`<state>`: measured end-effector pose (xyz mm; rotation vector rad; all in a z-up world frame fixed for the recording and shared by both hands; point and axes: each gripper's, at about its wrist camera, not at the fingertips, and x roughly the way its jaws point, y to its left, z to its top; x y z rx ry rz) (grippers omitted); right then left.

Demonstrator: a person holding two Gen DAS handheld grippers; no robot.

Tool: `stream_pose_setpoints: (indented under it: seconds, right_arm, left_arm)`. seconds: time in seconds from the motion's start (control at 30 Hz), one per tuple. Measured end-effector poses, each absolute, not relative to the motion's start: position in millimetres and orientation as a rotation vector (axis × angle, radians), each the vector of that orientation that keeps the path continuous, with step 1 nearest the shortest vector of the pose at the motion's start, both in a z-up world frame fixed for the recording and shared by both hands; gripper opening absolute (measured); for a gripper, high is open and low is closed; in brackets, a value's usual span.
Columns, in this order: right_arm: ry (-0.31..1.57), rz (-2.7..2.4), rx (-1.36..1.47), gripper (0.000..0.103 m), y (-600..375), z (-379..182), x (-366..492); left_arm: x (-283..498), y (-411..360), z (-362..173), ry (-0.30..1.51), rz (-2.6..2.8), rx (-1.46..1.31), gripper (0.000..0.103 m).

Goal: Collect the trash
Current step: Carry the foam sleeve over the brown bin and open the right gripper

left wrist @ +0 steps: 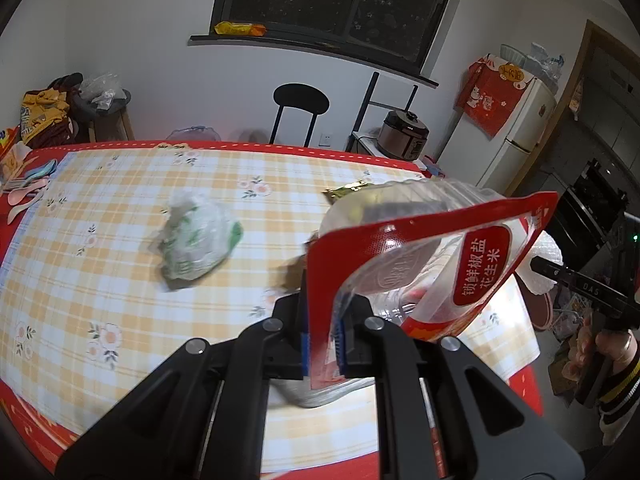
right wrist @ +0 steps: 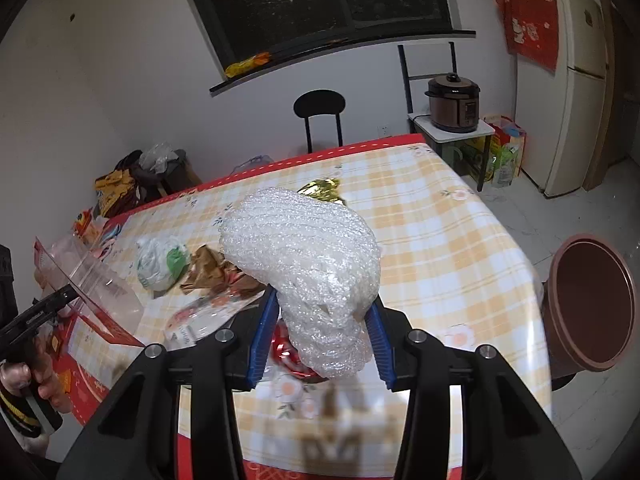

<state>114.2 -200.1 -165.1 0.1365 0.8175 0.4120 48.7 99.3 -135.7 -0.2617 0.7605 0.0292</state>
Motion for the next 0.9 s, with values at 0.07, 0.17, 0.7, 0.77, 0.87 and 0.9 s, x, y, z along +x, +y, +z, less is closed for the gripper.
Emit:
stream_pose_setpoints:
  seconds: [0.07, 0.17, 0.7, 0.77, 0.87, 0.9]
  right_arm:
    - [0.812, 0.407, 0.152, 0.043, -226, -167, 123]
    - [0.815, 0.382, 0.179, 0.043, -266, -170, 137]
    - [0.940, 0.002, 0.340, 0.043, -510, -254, 188]
    - [0.958, -0.015, 0.356, 0.045, -523, -265, 193]
    - [0.969, -0.029, 0.354, 0.051, -537, -273, 199]
    - [0.970, -0.029, 0.357, 0.053, -540, -276, 201]
  left_arm:
    - [60, 76, -130, 0.757, 0.034, -0.240, 0.013]
    - [74, 47, -124, 0.759, 0.024, -0.235, 0.013]
    - [174, -139, -127, 0.812, -0.162, -0.185, 0.013]
    - [182, -155, -132, 0.829, -0.173, -0.174, 0.013]
    - [194, -176, -141, 0.858, -0.189, -0.162, 0.013]
    - [196, -181, -144, 0.865, -0.192, -0.158, 0.013]
